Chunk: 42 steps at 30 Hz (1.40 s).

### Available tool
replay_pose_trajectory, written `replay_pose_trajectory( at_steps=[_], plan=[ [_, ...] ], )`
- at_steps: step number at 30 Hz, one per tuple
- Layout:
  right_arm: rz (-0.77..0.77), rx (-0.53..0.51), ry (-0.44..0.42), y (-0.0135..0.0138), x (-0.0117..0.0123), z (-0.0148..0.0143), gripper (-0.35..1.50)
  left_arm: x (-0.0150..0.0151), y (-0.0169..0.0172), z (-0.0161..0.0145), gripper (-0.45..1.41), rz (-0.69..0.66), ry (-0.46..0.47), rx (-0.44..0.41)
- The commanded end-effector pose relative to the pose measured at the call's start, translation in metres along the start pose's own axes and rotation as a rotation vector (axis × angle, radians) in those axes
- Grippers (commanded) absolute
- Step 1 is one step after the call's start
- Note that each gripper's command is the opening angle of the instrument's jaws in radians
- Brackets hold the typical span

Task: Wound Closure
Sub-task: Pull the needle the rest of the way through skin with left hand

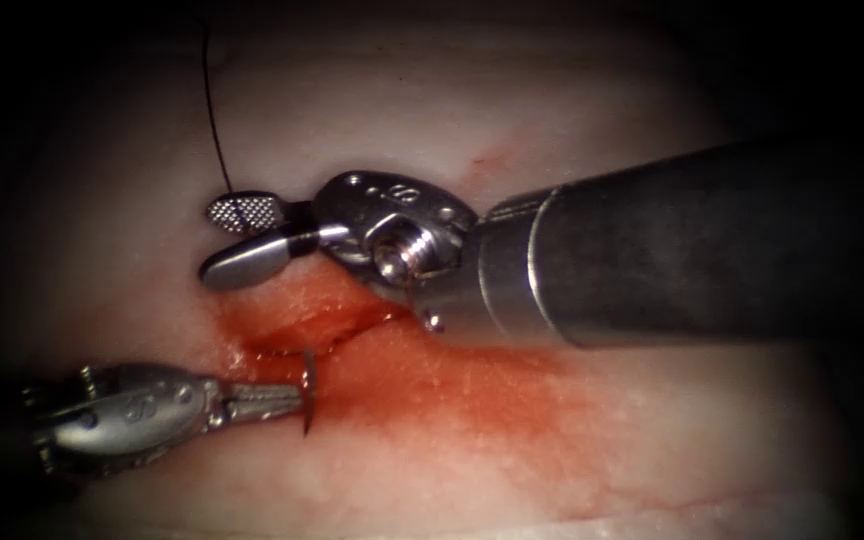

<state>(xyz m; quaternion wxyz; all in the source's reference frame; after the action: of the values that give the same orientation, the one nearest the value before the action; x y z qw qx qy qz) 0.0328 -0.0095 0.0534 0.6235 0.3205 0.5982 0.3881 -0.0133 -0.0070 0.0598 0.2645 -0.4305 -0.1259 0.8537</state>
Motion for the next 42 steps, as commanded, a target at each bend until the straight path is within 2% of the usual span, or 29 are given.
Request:
replay_pose_trajectory(
  at_steps=[1, 5, 7, 11, 14, 18, 19, 26, 31, 33, 35, 37, 39, 41, 42],
  plan=[
    [-0.024, -0.008, 0.001, 0.0015, 0.0004, -0.0002, 1.25, -0.0003, 0.0002, 0.0005, -0.28, 0.006, 0.005, -0.004],
    [-0.1, -0.02, -0.003, 0.0036, 0.0018, -0.0027, 1.31, -0.0006, 0.0001, -0.0007, -0.38, 0.067, 0.017, 0.008],
    [-0.099, -0.022, -0.006, 0.0039, 0.0021, -0.0039, 1.31, -0.0004, -0.0001, -0.001, -0.35, 0.097, 0.031, 0.024],
    [-0.099, -0.044, -0.007, 0.0039, 0.0026, -0.0067, 1.31, 0.0007, -0.0001, 0.0001, 0.09, 0.179, 0.093, 0.059],
    [-0.098, -0.06, -0.006, 0.0038, 0.0026, -0.0075, 1.31, 0.0013, -0.0001, 0.001, 0.22, 0.23, 0.14, 0.078],
    [-0.102, -0.097, 0.008, 0.0038, 0.0023, -0.0083, 1.25, 0.0021, 0.0, 0.0022, 0.24, 0.273, 0.172, 0.106],
    [-0.102, -0.106, 0.024, 0.0038, 0.0022, -0.0085, 1.15, 0.0024, -0.0001, 0.0025, 0.25, 0.288, 0.182, 0.106],
    [-0.114, -0.122, 0.035, 0.0041, 0.0012, -0.0086, 1.1, 0.0033, -0.0004, 0.0034, 0.25, 0.293, 0.2, 0.108],
    [-0.123, -0.122, 0.04, 0.004, 0.0003, -0.0085, 1.1, 0.003, -0.0008, 0.0042, 0.17, 0.298, 0.203, 0.107],
    [-0.125, -0.122, 0.049, 0.004, 0.0001, -0.0086, 1.15, 0.0029, -0.0009, 0.0051, 0.14, 0.304, 0.209, 0.104],
    [-0.12, -0.133, 0.061, 0.004, 0.0005, -0.0087, 1.28, 0.0027, -0.0012, 0.0057, 0.1, 0.307, 0.213, 0.107],
    [-0.137, -0.151, 0.062, 0.0039, 0.0009, -0.009, 1.31, 0.0026, -0.0017, 0.0055, 0.04, 0.31, 0.215, 0.101],
    [-0.146, -0.157, 0.065, 0.0038, 0.0011, -0.0093, 1.26, 0.0024, -0.002, 0.0053, -0.1, 0.3, 0.218, 0.094],
    [-0.144, -0.162, 0.077, 0.0036, 0.0011, -0.0095, 1.21, 0.0023, -0.0024, 0.0051, -0.38, 0.277, 0.218, 0.093],
    [-0.142, -0.164, 0.086, 0.0036, 0.0011, -0.0096, 1.21, 0.0022, -0.0025, 0.005, -0.45, 0.272, 0.217, 0.094]
  ],
)
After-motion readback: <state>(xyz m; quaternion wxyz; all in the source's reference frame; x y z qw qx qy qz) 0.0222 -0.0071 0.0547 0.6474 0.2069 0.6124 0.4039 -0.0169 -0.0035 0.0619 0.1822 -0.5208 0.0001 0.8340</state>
